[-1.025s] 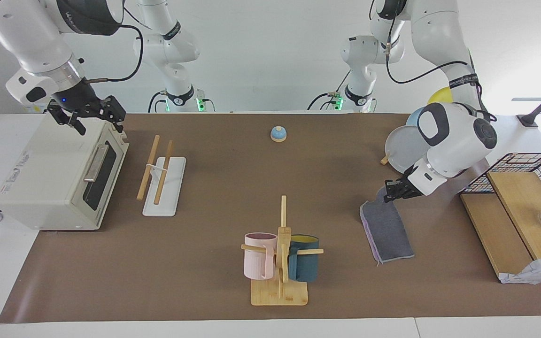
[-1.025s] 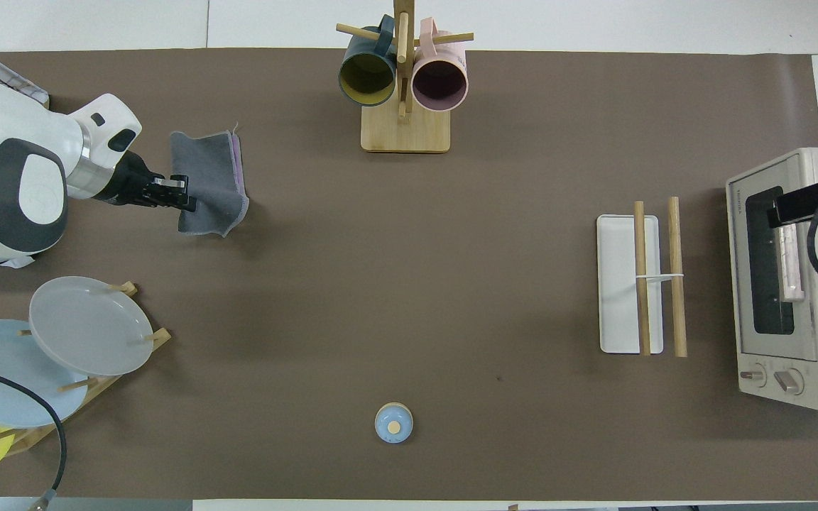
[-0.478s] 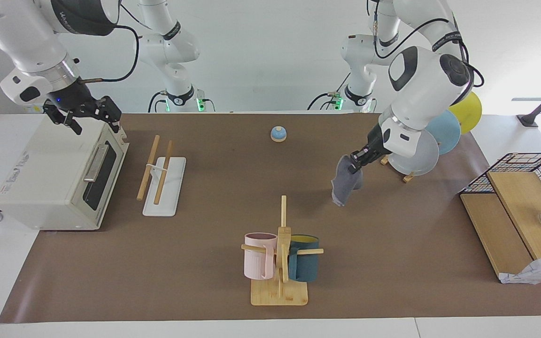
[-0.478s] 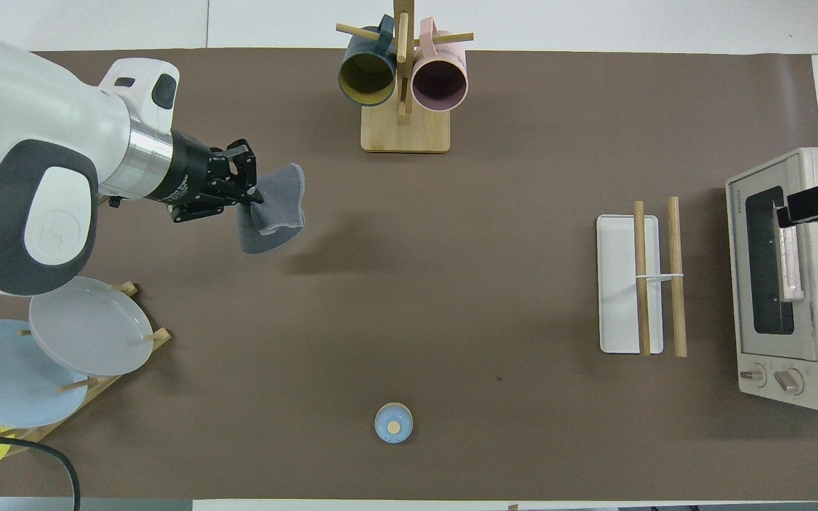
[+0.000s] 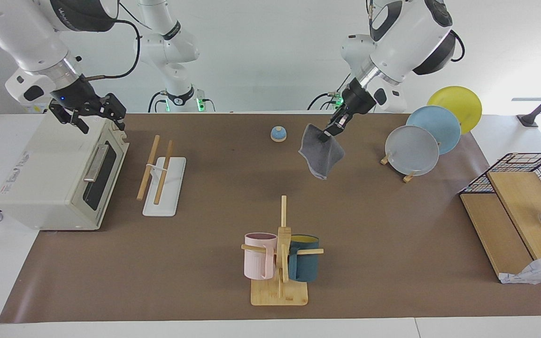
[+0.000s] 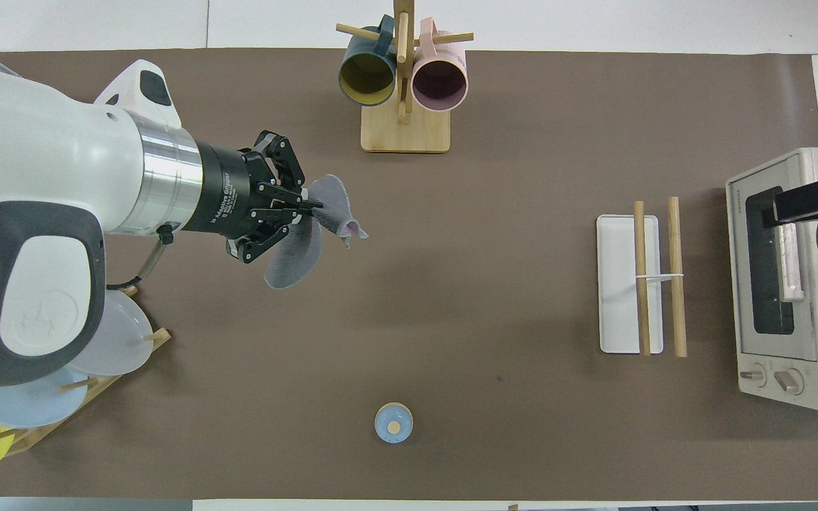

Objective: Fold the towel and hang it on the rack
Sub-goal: 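Carry the towel toward center while the right gripper reaches toward it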

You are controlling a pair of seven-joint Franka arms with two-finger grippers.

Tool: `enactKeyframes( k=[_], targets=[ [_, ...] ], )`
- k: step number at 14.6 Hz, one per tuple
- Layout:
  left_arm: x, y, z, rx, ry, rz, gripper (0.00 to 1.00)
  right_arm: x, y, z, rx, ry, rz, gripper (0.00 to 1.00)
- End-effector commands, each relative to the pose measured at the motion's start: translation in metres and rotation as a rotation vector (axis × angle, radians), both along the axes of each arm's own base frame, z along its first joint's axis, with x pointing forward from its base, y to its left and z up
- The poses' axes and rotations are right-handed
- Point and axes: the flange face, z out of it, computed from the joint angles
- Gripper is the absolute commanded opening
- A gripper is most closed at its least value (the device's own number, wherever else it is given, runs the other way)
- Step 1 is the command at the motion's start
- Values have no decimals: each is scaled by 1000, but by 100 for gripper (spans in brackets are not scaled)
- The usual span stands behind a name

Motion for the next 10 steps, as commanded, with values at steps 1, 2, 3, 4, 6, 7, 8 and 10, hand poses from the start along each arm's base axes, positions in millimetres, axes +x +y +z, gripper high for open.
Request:
enactKeyframes(
  k=[1, 2, 3, 4, 6, 7, 8, 10],
  targets=[
    [-11, -29, 9, -67, 28, 127, 0, -4, 40, 5, 93, 35, -191, 100],
    [-15, -39, 13, -89, 26, 164, 0, -4, 48, 6, 152, 55, -294, 100],
    [-22, -55, 16, -124, 37, 206, 0, -3, 63, 5, 210, 88, -399, 100],
    [-26, -67, 19, -156, 49, 264, 0, -1, 78, 6, 279, 111, -493, 100],
    [-30, -82, 25, -208, 59, 341, 0, 3, 110, 1, 358, 158, -626, 100],
    [-30, -85, 28, -237, 60, 387, 0, 3, 125, 0, 389, 182, -685, 100],
    [-31, -89, 28, -246, 63, 398, 0, -2, 150, -1, 407, 213, -693, 100],
    [-36, -96, 29, -255, 75, 394, 0, -6, 179, 0, 451, 285, -801, 100]
  ],
)
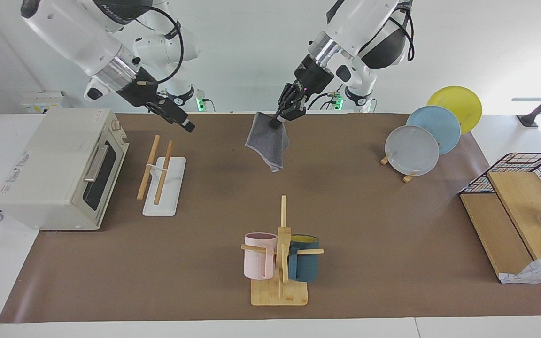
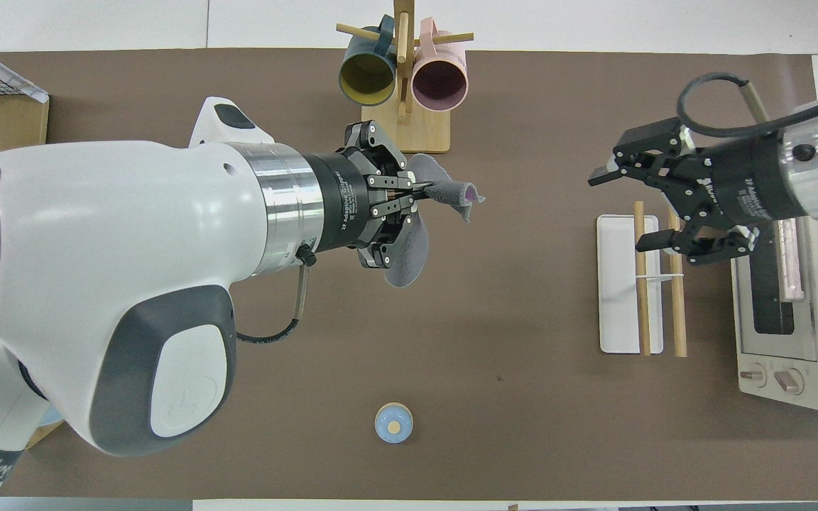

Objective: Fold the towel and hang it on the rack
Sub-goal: 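Carry the towel toward center while the right gripper reaches toward it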

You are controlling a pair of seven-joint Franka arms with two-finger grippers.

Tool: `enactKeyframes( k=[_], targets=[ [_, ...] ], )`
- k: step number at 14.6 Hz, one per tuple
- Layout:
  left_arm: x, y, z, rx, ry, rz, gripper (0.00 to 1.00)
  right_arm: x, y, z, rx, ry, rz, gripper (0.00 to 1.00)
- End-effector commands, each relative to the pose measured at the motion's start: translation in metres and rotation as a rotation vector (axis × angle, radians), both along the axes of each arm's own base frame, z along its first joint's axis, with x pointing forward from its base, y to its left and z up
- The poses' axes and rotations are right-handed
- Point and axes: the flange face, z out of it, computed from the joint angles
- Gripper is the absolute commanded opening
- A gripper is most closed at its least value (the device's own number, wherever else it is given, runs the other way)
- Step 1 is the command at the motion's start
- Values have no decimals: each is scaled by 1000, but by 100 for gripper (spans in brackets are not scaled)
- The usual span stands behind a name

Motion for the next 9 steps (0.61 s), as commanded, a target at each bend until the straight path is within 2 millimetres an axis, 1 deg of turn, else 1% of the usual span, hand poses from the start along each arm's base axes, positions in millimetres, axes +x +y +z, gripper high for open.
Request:
enactKeyframes(
  k=[1, 5, 7, 9],
  targets=[
    [-3, -6, 1, -42, 20, 30, 0, -10, 22, 3, 90, 85, -135, 100],
    [-6, -10, 1, -52, 30, 35, 0, -6, 29, 8, 195, 138, -215, 100],
    [-6, -11, 2, -70, 36, 47, 0, 2, 31, 10, 243, 126, -276, 100],
    [-5, -11, 3, -78, 44, 60, 0, 6, 63, 5, 270, 115, -291, 100]
  ],
)
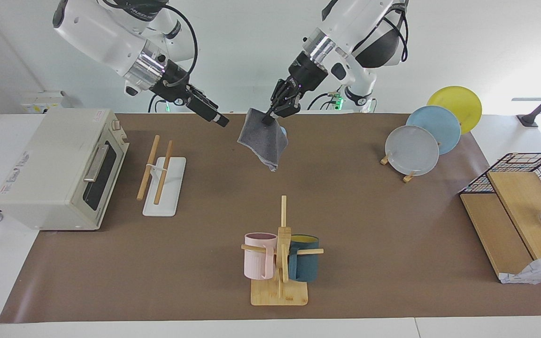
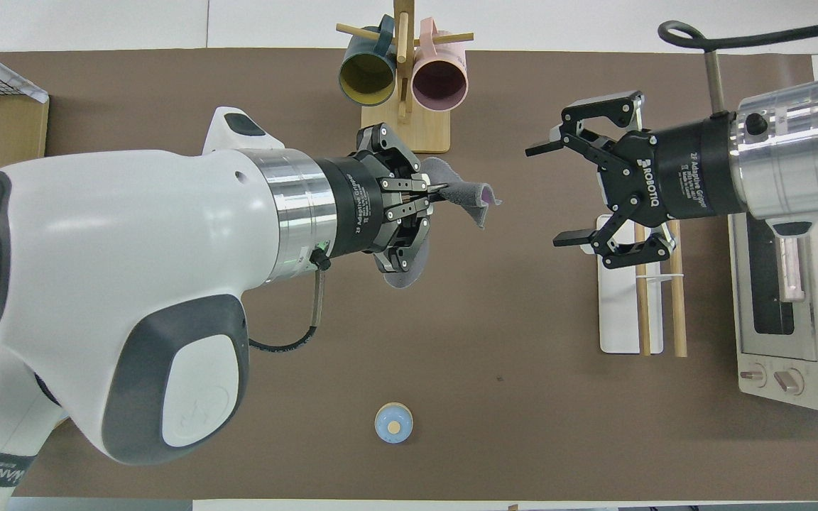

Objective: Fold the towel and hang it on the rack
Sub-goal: 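Carry the towel toward center while the right gripper reaches toward it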

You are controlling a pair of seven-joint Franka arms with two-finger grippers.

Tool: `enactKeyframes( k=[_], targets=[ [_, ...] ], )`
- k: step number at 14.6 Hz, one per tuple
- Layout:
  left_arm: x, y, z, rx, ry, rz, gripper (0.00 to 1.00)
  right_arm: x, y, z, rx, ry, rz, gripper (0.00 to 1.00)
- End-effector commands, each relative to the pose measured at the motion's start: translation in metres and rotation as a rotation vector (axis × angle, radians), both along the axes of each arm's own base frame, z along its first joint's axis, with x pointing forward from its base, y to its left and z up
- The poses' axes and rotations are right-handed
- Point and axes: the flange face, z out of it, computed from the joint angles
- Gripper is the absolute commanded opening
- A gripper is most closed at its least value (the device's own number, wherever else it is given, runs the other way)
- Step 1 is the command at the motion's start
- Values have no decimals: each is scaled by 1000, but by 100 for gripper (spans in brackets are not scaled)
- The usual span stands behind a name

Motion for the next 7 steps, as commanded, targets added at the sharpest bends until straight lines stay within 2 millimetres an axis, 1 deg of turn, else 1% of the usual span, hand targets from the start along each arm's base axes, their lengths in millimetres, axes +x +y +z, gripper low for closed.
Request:
enactKeyframes(
  k=[1, 2, 3, 5, 7],
  targets=[
    [0, -3, 0, -39, 9, 30, 0, 3, 30, -9, 41, 11, -74, 100],
    [-3, -6, -1, -43, 7, 30, 0, 1, 37, -10, 43, 28, -88, 100],
    [-2, -6, 0, -46, 9, 36, 0, 0, 39, -12, 41, 41, -83, 100],
    [-2, -7, 2, -61, 8, 55, 0, -3, 39, -12, 41, 58, -79, 100],
    [-2, -7, 2, -66, 8, 67, 0, -5, 41, -19, 39, 58, -92, 100]
  ],
)
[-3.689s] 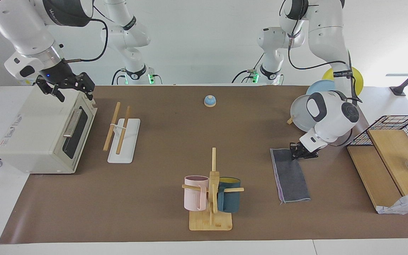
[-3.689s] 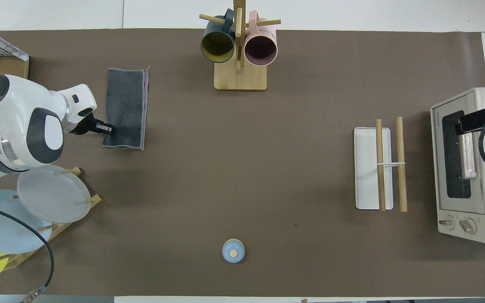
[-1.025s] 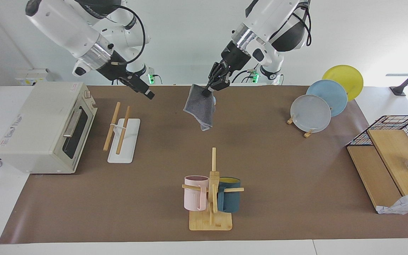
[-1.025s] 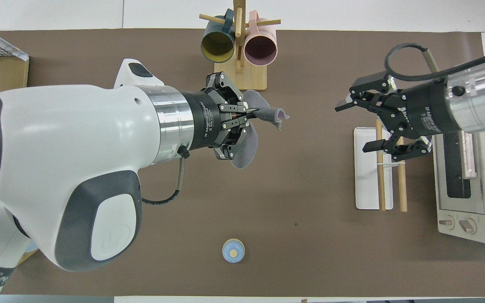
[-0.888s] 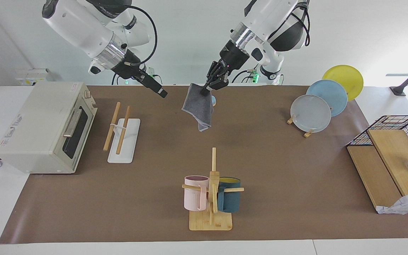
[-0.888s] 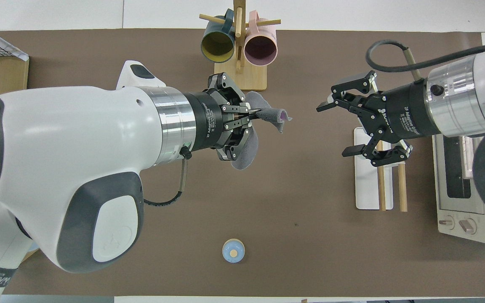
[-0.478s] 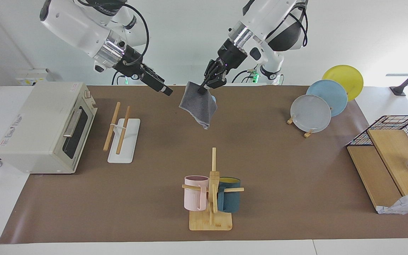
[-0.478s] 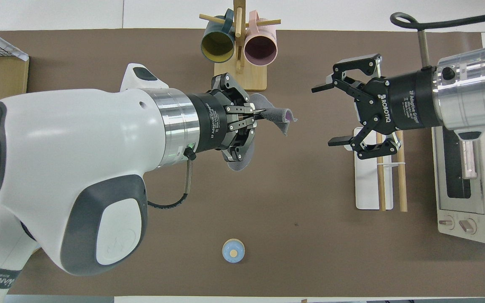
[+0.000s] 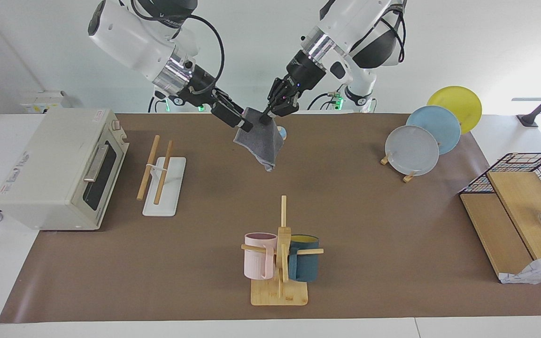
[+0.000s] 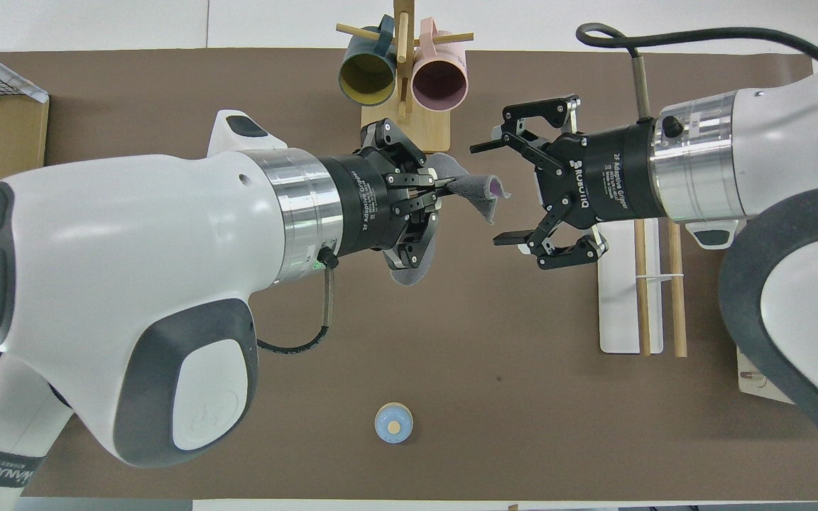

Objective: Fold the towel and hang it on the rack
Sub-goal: 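Carry the towel toward center while the right gripper reaches toward it, then grasp the towel with the right gripper while the left gripper releases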

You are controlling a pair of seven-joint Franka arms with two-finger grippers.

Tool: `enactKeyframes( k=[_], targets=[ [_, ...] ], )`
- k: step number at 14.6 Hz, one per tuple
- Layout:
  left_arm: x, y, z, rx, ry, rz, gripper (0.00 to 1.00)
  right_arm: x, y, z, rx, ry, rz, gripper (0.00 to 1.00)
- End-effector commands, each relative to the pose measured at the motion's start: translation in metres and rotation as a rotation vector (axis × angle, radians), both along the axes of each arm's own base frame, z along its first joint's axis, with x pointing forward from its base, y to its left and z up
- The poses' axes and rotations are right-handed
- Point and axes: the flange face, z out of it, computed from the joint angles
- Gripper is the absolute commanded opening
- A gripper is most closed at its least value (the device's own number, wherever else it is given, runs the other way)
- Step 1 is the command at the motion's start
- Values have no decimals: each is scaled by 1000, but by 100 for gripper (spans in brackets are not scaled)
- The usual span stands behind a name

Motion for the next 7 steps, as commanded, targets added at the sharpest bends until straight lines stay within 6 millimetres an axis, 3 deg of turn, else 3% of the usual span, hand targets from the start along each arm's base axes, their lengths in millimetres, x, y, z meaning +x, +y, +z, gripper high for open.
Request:
enactKeyframes(
  k=[1, 5, 6, 7],
  targets=[
    [-1, -2, 0, -33, 8, 27, 0, -5, 8, -6, 18, 2, -15, 100],
    [-1, -2, -2, -31, 10, 27, 0, 3, 13, -17, 13, -7, -29, 100],
    [-1, -2, -2, -31, 10, 27, 0, 4, 13, -18, 12, -7, -27, 94],
    [-1, -2, -1, -32, 9, 27, 0, 4, 13, -18, 12, -13, -21, 73]
  ],
)
